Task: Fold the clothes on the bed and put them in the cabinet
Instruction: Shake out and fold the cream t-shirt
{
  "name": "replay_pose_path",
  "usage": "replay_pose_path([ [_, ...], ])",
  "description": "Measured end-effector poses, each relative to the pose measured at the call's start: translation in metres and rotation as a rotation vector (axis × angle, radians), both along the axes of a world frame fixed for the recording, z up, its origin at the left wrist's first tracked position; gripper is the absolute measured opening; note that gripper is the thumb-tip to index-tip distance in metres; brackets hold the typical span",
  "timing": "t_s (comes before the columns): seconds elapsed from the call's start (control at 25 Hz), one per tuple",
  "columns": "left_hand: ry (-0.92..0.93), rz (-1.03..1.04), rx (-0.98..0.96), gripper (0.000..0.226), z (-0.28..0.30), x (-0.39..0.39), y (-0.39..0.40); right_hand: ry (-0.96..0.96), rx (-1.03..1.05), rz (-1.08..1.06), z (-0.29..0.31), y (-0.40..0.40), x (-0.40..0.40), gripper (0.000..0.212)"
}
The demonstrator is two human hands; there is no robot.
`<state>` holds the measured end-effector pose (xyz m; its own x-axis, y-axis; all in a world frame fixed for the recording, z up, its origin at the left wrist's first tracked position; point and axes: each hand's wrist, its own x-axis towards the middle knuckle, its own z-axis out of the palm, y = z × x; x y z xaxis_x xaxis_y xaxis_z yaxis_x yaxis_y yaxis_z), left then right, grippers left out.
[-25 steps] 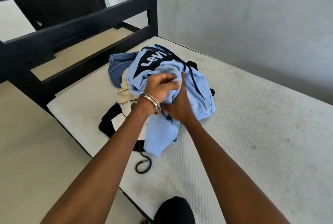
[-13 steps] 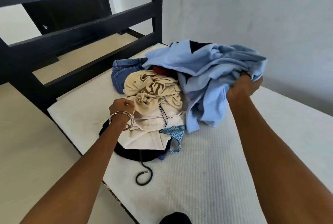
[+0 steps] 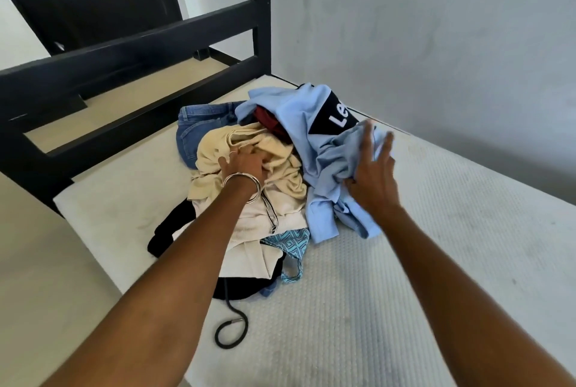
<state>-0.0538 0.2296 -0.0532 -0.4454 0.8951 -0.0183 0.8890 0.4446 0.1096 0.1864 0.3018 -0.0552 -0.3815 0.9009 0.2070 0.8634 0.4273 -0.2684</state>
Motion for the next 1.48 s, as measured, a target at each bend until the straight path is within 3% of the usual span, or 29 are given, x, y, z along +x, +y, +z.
replay_pose_path([
  [0.04, -0.003, 0.02, 0.03, 0.037, -0.001, 0.003, 0.004, 0.016, 0.219, 0.086, -0.003, -0.01, -0.011, 0.101],
  [0.08, -0.072, 0.072, 0.096, 0.034, 0.002, 0.004, 0.006, 0.035, 0.308, 0.17, -0.01, -0.017, -0.022, 0.096],
  [0.16, -0.359, 0.249, 0.323, 0.035, 0.028, 0.002, 0.006, -0.146, 0.288, 0.386, -0.034, -0.02, -0.029, 0.075],
  [0.28, -0.831, 0.559, 0.748, 0.036, 0.098, -0.009, -0.002, -0.559, -0.314, 0.509, -0.042, -0.01, -0.011, 0.047],
  [0.32, -1.02, 0.638, 0.881, 0.035, 0.128, -0.013, -0.005, -0.505, -0.434, 0.503, -0.033, -0.01, -0.009, 0.048],
  [0.44, -1.591, 0.575, 1.22, 0.022, 0.206, -0.013, -0.012, 0.095, -0.476, 0.39, 0.013, -0.022, -0.018, 0.073],
  [0.56, -1.86, 0.386, 1.336, 0.023, 0.26, 0.015, -0.011, 0.688, -0.51, 0.32, 0.073, -0.039, -0.029, 0.105],
  [0.64, -1.977, 0.268, 1.358, 0.019, 0.298, 0.048, -0.017, 0.913, -0.55, 0.418, 0.127, -0.058, -0.03, 0.098],
  [0.72, -2.085, 0.098, 1.294, 0.022, 0.335, 0.087, -0.036, 1.07, -0.515, 0.479, 0.173, -0.077, -0.015, 0.061],
  [0.84, -1.914, -0.059, 1.105, 0.022, 0.359, 0.119, -0.058, 1.248, -0.399, 0.35, 0.21, -0.094, 0.033, 0.012],
  [0.88, -1.729, -0.025, 1.065, 0.021, 0.363, 0.124, -0.063, 1.247, -0.368, 0.262, 0.216, -0.098, 0.061, 0.019],
  [1.0, -0.875, 0.202, 0.858, 0.022, 0.346, 0.139, -0.072, 1.134, -0.259, -0.027, 0.228, -0.114, 0.173, 0.029],
  [1.04, -0.689, 0.235, 0.752, 0.03, 0.331, 0.148, -0.074, 1.034, -0.235, -0.084, 0.23, -0.122, 0.209, 0.03],
  [1.08, -0.615, 0.226, 0.66, 0.035, 0.307, 0.158, -0.073, 0.897, -0.227, -0.126, 0.232, -0.129, 0.242, 0.029],
  [1.16, -0.648, 0.204, 0.489, 0.037, 0.257, 0.185, -0.076, 0.627, -0.257, -0.18, 0.234, -0.15, 0.29, 0.034],
  [1.24, -0.818, 0.185, 0.346, 0.037, 0.21, 0.221, -0.085, 0.587, -0.258, -0.213, 0.24, -0.178, 0.323, 0.041],
  [1.32, -0.997, 0.207, 0.343, 0.034, 0.174, 0.262, -0.108, 0.713, -0.233, -0.259, 0.243, -0.203, 0.348, 0.031],
  [1.48, -0.894, -0.026, 0.432, 0.044, 0.151, 0.317, -0.141, 1.121, -0.277, -0.468, 0.252, -0.224, 0.39, 0.025],
])
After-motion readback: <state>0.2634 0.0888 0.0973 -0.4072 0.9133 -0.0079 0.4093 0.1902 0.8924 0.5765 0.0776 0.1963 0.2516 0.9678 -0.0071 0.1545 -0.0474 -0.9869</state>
